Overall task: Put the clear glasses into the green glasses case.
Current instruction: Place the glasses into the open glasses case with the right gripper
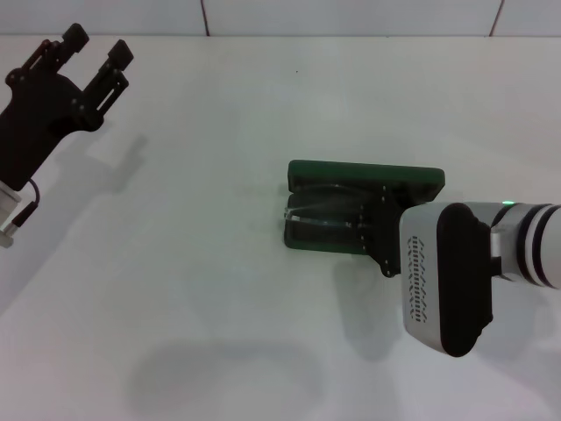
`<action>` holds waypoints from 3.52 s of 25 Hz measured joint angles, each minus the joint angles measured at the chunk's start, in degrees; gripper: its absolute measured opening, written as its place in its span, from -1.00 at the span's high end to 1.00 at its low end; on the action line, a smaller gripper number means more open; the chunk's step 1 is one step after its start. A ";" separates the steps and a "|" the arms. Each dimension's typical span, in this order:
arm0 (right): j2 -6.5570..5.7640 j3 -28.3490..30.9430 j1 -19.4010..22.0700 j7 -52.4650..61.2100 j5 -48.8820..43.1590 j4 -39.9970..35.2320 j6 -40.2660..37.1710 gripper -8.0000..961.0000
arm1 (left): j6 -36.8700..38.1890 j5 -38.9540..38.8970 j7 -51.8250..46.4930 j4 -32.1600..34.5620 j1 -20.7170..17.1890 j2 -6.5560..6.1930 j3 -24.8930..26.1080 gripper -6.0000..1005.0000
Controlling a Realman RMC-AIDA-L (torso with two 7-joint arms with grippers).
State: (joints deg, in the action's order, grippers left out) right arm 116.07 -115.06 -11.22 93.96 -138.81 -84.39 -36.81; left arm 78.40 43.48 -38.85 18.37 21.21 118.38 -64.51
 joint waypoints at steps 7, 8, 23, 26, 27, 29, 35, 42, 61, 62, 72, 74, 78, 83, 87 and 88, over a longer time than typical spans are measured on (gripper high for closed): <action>0.03 1.18 0.05 8.90 -5.95 -4.89 -7.00 0.85 | 0.16 0.16 0.04 0.00 0.14 0.00 0.00 -0.28; 0.02 1.03 0.06 12.25 -9.03 -6.13 -8.18 0.85 | 0.18 0.18 0.10 0.00 0.18 0.00 0.00 -0.28; 0.02 -1.65 -0.34 21.77 -17.59 -9.29 -11.99 0.85 | 0.19 0.21 1.67 0.00 0.11 0.35 -0.14 -0.27; 0.02 -2.52 -0.45 21.68 -17.96 -8.60 -10.56 0.85 | 0.40 0.21 1.67 0.00 0.07 0.37 -0.27 -0.27; 0.03 -2.72 -0.47 21.66 -18.16 -8.48 -10.24 0.85 | 0.53 0.21 1.67 0.00 0.06 0.37 -0.29 -0.27; 0.03 -3.05 -0.52 21.61 -18.69 -8.16 -9.51 0.85 | 0.73 0.21 1.67 0.00 0.09 0.37 -0.28 -0.27; 0.02 -3.14 -0.57 21.50 -19.66 -7.08 -7.04 0.85 | 0.79 0.20 1.67 0.00 0.27 0.45 -0.40 -0.27; 0.03 -3.51 -0.72 21.47 -20.65 -5.69 -5.60 0.85 | 0.79 0.19 1.67 0.00 0.43 0.51 -0.37 -0.27; 0.03 -6.01 -0.92 21.35 -23.00 -1.95 -0.92 0.85 | 0.79 0.19 1.67 -0.12 1.20 0.71 -0.39 -0.27; 0.03 -5.95 -0.93 21.50 -22.98 -2.07 -1.20 0.85 | 0.79 0.19 1.67 -0.11 1.17 0.71 -0.42 -0.27; 0.00 -4.76 -0.86 22.89 -22.37 -2.27 -3.19 0.83 | 0.79 0.20 1.47 -0.01 1.00 0.71 -0.44 -0.27; 0.00 -4.50 -0.87 22.90 -22.07 -2.62 -4.05 0.66 | 0.79 0.20 1.44 0.00 0.92 0.71 -0.44 -0.27; 0.02 -3.36 -0.89 22.93 -20.41 -3.98 -6.57 0.33 | 0.79 0.26 1.43 0.00 0.82 0.71 -0.44 -0.27; 0.02 -2.78 -0.90 22.93 -18.95 -5.12 -7.75 -0.06 | 1.20 0.29 1.42 0.00 0.59 0.70 -0.44 -0.27; -0.04 -2.58 -0.94 22.93 -18.02 -6.56 -9.13 -0.19 | 1.37 0.29 1.42 -0.01 0.52 0.71 -0.43 -0.27; -0.04 -2.53 -0.97 22.93 -17.87 -6.82 -9.52 -0.23 | 1.38 0.29 1.42 -0.01 0.52 0.70 -0.42 -0.27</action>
State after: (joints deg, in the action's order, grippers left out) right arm 116.03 -117.59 -12.19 116.89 -156.68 -91.21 -46.33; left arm 79.78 43.77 -37.42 18.36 21.74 119.09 -64.93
